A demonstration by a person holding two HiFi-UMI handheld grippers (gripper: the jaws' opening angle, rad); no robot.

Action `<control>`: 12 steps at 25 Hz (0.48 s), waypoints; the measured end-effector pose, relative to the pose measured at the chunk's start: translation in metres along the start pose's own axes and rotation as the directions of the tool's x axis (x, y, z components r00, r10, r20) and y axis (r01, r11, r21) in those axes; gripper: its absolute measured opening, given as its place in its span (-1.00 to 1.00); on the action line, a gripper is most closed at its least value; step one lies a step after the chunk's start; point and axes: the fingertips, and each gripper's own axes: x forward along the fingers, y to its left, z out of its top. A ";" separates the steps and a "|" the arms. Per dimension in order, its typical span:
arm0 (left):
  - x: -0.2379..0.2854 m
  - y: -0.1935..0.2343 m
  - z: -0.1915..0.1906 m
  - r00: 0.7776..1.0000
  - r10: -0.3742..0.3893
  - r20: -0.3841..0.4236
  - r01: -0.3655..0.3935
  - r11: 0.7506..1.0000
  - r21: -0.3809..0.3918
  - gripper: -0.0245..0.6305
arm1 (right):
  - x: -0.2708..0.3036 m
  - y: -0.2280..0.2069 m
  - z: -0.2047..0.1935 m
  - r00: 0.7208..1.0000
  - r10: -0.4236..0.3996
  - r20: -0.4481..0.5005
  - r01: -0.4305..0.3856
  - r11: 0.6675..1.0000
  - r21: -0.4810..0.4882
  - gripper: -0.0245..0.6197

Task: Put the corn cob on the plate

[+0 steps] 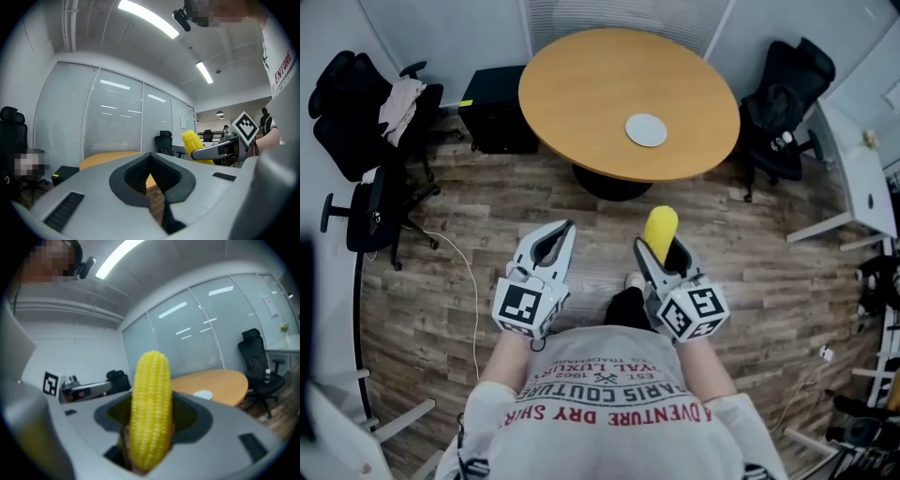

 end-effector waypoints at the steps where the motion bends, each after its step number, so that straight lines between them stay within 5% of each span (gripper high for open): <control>1: 0.011 0.001 0.000 1.000 0.009 -0.001 -0.009 1.000 0.002 -0.83 | 0.006 -0.010 0.003 1.000 0.009 -0.001 -0.009 1.000 -0.001 -0.10; 12: 0.164 -0.011 0.012 0.997 0.081 -0.009 -0.081 0.997 -0.003 -0.83 | 0.060 -0.140 0.056 0.993 0.109 -0.039 -0.110 0.994 -0.025 -0.10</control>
